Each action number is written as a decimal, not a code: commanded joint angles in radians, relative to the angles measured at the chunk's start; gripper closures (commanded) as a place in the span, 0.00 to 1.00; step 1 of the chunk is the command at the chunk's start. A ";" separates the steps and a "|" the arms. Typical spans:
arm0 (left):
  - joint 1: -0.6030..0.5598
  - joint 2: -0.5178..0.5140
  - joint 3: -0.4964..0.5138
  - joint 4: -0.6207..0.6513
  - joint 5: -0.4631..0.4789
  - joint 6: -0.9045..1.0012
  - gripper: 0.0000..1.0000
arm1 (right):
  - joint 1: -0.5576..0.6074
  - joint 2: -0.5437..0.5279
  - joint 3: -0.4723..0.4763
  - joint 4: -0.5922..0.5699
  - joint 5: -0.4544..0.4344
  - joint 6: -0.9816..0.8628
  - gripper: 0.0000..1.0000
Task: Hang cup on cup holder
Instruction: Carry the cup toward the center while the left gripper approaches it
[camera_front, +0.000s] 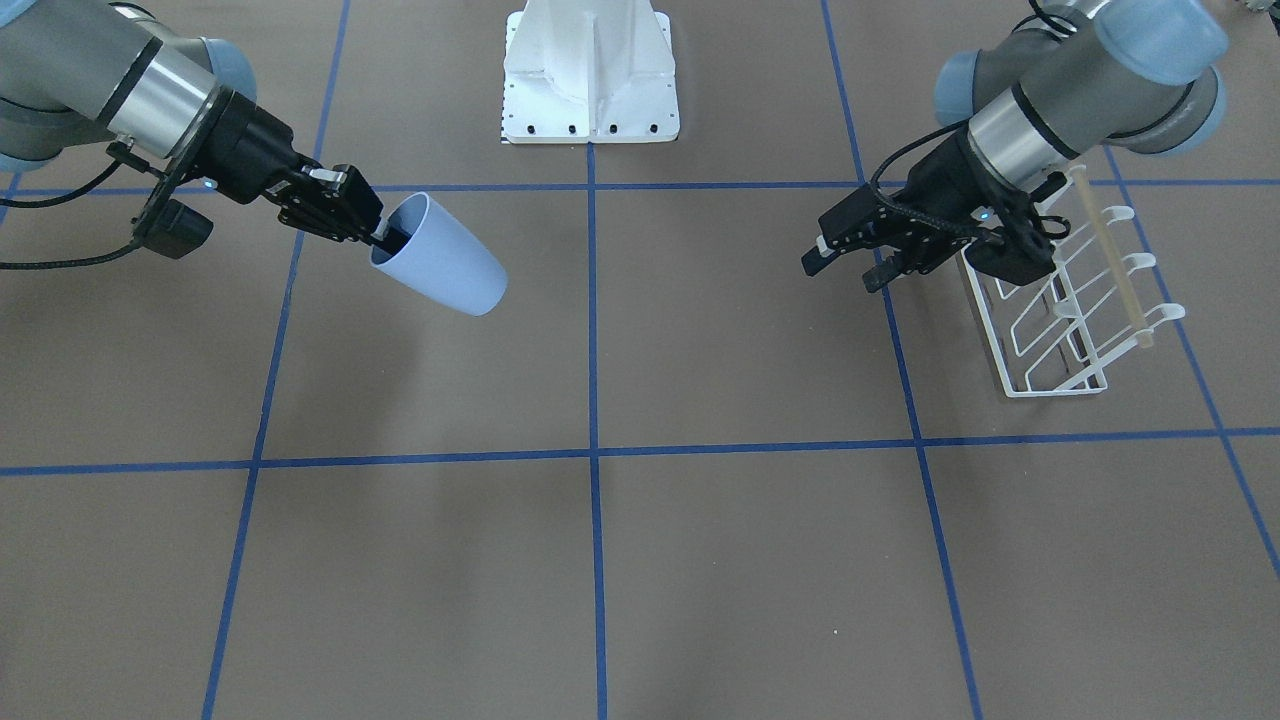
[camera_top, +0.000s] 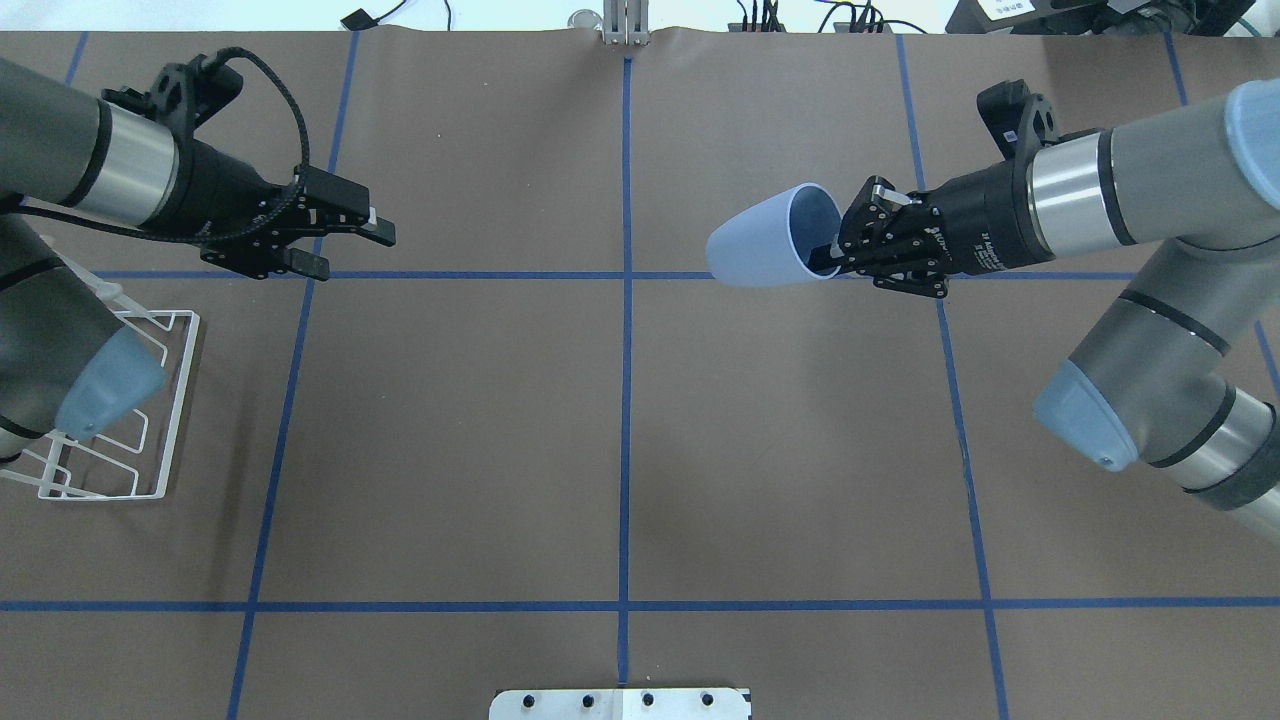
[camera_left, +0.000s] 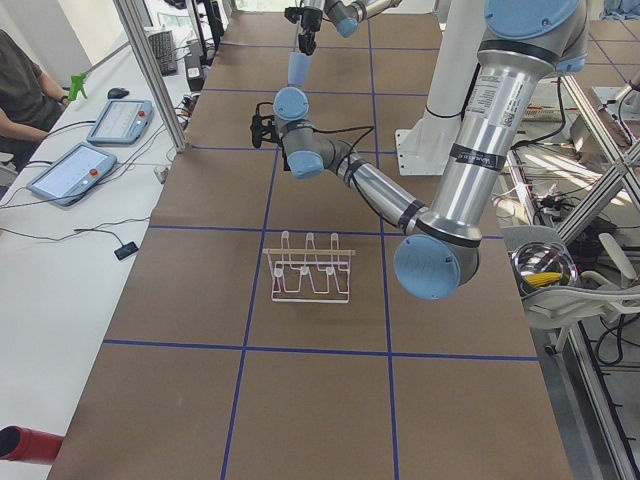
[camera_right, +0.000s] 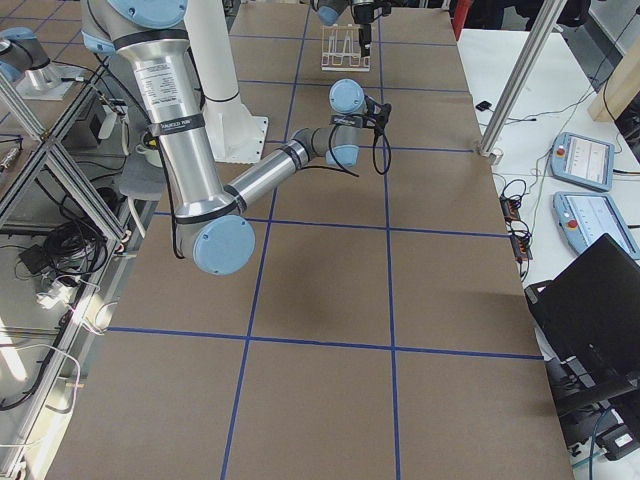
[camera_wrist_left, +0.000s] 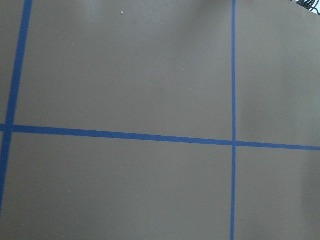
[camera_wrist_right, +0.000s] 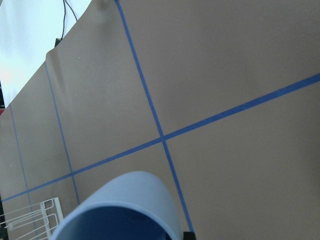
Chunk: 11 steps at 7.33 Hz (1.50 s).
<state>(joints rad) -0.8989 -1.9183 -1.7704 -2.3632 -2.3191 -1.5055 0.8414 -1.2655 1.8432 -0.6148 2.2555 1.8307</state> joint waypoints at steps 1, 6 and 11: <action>0.026 -0.047 0.075 -0.245 0.007 -0.252 0.02 | -0.050 0.008 -0.001 0.132 0.000 0.105 1.00; 0.136 -0.059 0.123 -0.773 0.254 -0.715 0.02 | -0.114 0.072 0.002 0.306 0.001 0.432 1.00; 0.204 -0.064 0.102 -0.878 0.253 -0.726 0.02 | -0.128 0.089 0.001 0.417 -0.037 0.533 1.00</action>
<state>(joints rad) -0.7178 -1.9788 -1.6555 -3.2286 -2.0652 -2.2306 0.7151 -1.1858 1.8432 -0.2175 2.2389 2.3292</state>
